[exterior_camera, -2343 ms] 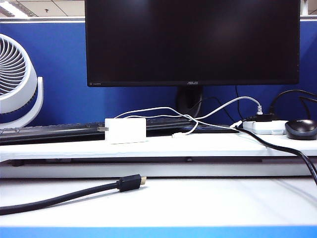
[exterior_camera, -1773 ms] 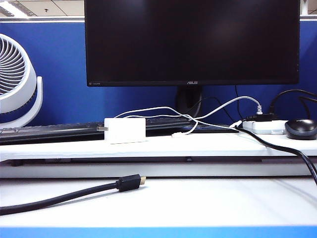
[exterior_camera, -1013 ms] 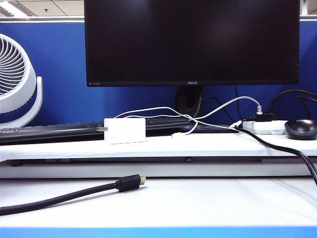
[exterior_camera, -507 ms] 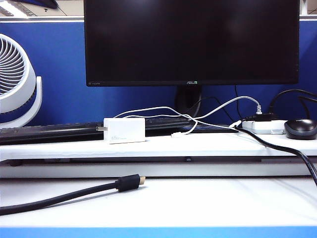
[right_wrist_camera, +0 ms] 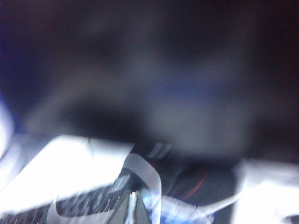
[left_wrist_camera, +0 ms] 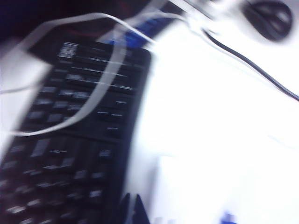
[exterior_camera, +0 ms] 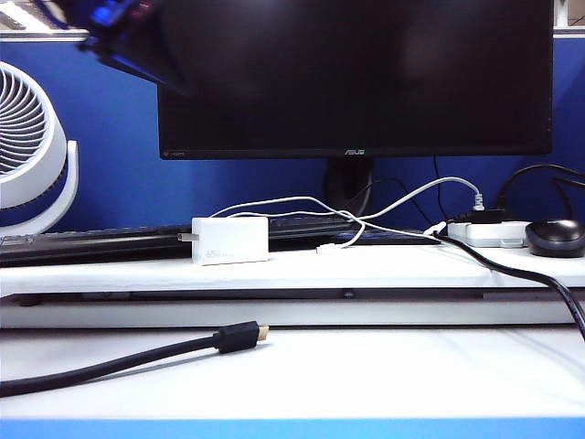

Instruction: Pick up the Type-C charging cable and the charging base, insert one end of the Type-C charger into the corresponding slot on the base, and finally place the plugged-in charger back on the table.

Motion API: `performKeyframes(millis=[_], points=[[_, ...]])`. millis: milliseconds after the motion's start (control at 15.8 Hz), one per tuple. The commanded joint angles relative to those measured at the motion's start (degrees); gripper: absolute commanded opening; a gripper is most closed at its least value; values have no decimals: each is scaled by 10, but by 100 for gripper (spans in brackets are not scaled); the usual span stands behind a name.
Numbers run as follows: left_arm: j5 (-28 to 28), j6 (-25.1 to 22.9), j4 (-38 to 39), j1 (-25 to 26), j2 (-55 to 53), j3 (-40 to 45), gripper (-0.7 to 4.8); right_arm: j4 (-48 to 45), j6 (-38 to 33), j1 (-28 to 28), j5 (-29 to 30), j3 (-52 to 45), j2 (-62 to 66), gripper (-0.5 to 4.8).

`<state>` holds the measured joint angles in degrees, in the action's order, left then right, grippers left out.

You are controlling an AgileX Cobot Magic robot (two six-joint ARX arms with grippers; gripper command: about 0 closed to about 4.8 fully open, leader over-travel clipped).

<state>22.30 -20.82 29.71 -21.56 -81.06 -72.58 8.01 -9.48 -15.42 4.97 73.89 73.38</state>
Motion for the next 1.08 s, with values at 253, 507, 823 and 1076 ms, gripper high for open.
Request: performKeyframes(millis=[253,507,823,1076], points=[[-72,-19,57,-83,-66,-2,416,42,-21,2,38,3,43,-5],[-137,-58,59,-111,-98,-2,418,46,-21,2,44,3,50,-5],[-142,-58,25,-110,-116,-3,418,61,-21,2,44,2,50,-5],[-161,-79,36,-110,-148,-28,417,67,-21,2,44,2,53,-5]])
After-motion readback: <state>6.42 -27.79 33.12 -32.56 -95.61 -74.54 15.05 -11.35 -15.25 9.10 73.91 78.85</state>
